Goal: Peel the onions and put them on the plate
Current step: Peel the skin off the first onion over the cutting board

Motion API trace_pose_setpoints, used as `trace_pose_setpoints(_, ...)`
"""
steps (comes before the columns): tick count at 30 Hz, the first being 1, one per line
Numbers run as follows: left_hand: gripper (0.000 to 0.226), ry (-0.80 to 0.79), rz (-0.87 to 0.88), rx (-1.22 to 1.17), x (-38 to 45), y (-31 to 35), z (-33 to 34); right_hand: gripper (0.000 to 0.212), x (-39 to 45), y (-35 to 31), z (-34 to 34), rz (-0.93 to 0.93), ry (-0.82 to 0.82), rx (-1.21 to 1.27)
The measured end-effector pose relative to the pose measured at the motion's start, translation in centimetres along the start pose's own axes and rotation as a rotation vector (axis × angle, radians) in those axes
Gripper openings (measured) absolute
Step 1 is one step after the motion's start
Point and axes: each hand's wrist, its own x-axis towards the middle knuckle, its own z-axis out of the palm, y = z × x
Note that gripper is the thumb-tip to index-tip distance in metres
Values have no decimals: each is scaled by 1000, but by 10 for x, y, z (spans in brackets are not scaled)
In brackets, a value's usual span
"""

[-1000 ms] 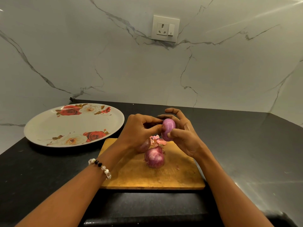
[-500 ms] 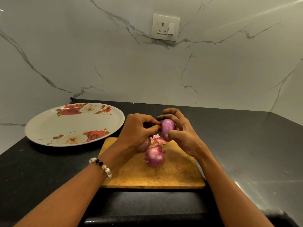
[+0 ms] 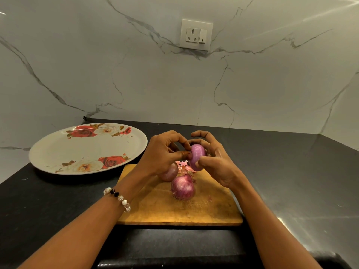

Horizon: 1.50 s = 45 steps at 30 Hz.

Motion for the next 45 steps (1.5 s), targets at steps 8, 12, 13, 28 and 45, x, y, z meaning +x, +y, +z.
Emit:
trace_pose_setpoints(8,15,-17,46,29,0,-2,0,67,-1,-1,-1,20,-29,30)
trace_pose_setpoints(12,12,-37,59,87,0,-5,1,68,-2,-1,-1,32,-44,41)
trace_pose_setpoints(13,12,-40,59,102,0,-5,1,69,-2,-1,0,37,-52,41)
trace_pose_setpoints(28,22,-64,32,72,0,-2,3,77,0,-6,-6,-13,-44,276)
trace_pose_setpoints(45,23,67,5,-11,-4,8,11,72,-1,-9,-5,23,-33,221)
